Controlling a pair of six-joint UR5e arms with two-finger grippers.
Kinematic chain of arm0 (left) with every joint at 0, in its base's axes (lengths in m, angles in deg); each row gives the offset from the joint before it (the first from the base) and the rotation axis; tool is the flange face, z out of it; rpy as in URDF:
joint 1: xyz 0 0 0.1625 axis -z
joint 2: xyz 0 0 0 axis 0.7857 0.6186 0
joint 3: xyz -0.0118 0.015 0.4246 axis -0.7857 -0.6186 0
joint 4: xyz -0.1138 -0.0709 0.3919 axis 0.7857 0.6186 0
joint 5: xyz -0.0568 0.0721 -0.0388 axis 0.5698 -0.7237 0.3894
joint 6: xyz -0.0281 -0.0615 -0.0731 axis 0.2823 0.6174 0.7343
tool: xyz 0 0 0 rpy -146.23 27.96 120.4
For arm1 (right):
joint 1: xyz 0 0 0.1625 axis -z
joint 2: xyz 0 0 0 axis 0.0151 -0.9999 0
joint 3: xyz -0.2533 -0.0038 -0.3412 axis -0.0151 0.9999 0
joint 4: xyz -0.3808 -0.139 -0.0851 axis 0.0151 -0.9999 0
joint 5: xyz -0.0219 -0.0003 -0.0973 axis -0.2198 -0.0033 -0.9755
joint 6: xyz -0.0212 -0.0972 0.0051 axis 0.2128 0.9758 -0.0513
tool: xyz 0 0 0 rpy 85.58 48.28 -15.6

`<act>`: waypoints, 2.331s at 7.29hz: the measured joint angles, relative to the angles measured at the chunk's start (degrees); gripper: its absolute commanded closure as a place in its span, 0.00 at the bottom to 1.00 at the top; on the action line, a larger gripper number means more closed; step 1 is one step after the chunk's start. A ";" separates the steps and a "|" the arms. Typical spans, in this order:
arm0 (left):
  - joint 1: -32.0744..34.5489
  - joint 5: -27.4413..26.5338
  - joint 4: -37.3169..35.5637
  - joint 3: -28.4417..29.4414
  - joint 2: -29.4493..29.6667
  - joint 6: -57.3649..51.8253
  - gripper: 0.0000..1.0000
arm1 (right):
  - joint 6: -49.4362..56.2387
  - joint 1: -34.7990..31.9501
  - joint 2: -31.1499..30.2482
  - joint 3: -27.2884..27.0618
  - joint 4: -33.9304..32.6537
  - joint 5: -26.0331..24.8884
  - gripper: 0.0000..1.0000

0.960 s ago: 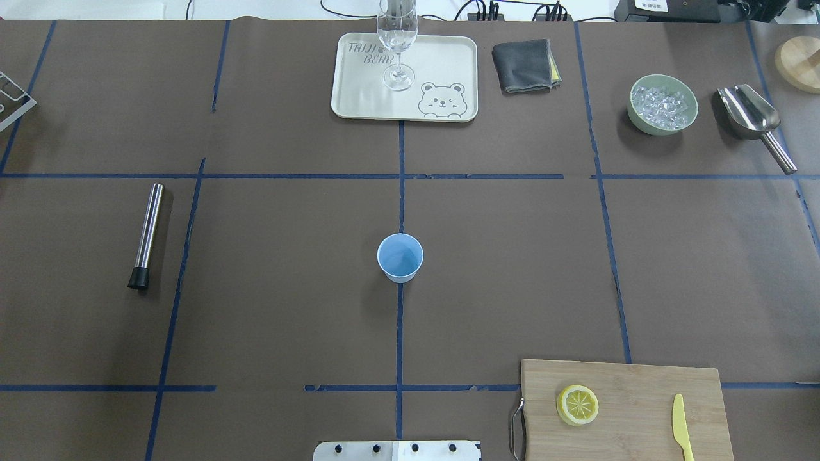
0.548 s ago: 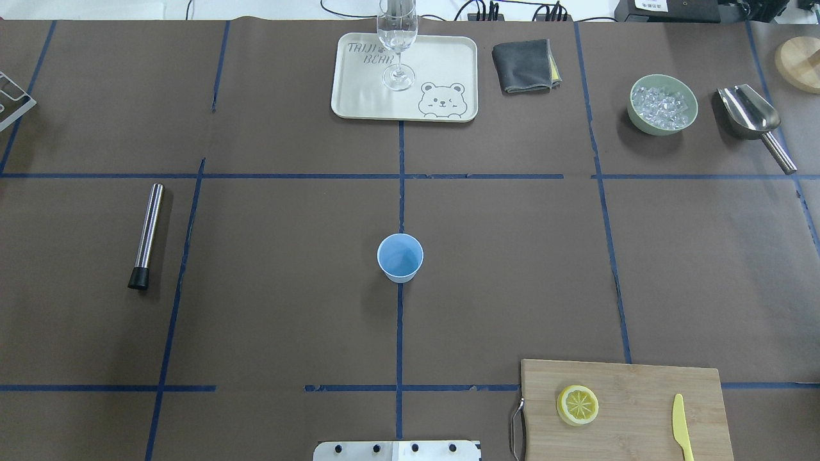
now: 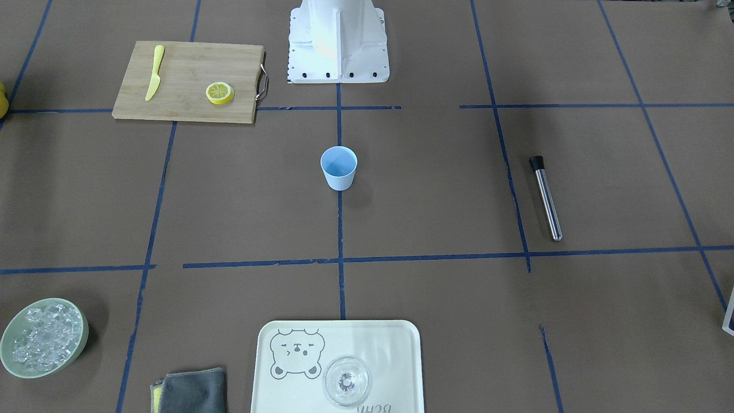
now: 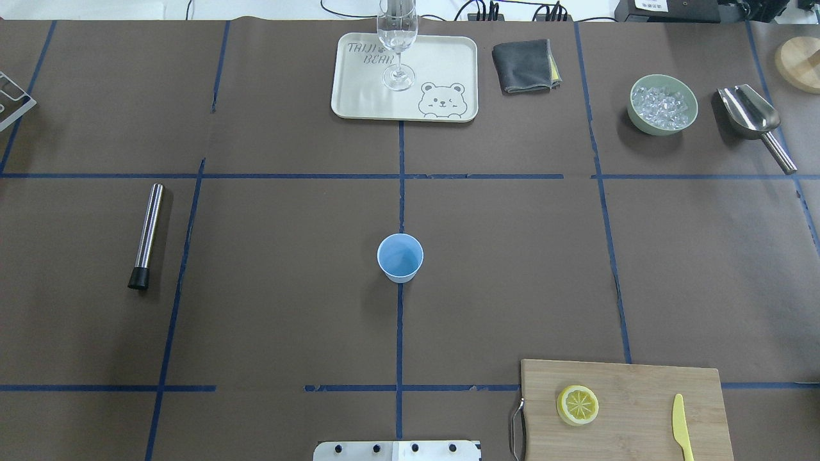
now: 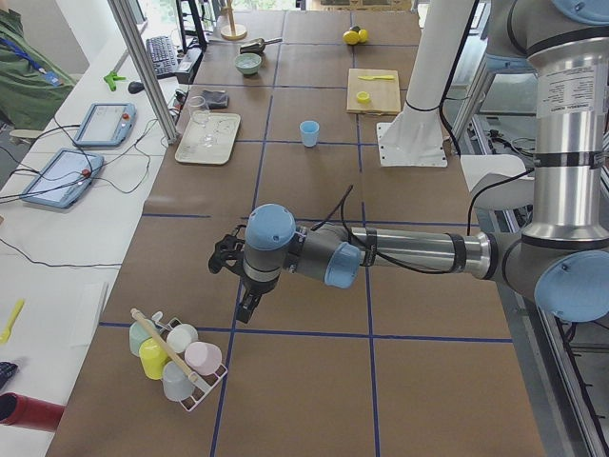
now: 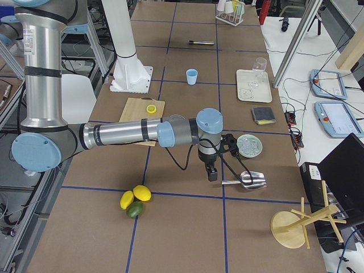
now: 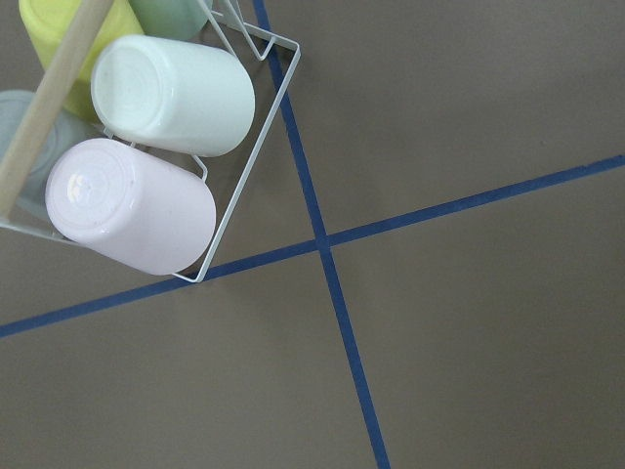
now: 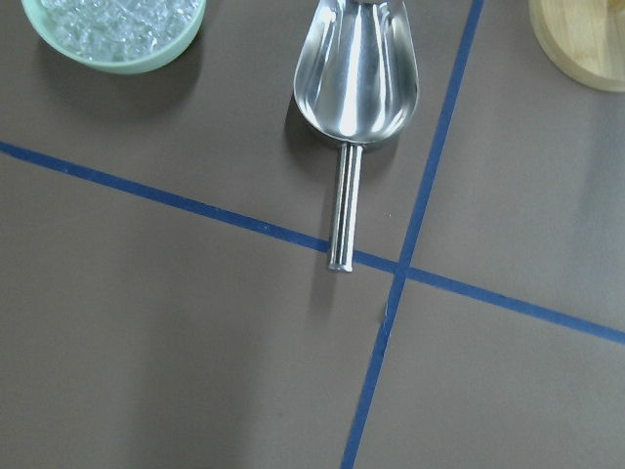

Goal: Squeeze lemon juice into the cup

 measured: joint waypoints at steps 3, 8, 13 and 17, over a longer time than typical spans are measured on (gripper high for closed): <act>0.00 0.30 3.17 -0.46 -0.21 0.26 0.00 | -7.56 1.15 0.07 -0.95 4.85 1.11 0.00; -0.02 0.37 3.57 -1.16 -0.12 0.06 0.00 | -29.21 20.33 -3.29 -15.94 9.52 -8.76 0.00; -0.05 0.45 5.07 -1.20 -0.06 0.06 0.00 | -70.75 56.46 -7.72 -29.03 9.64 -32.53 0.03; -0.11 0.45 6.79 -1.20 -0.03 0.37 0.00 | -89.10 80.75 -7.46 -30.92 9.42 -53.33 0.03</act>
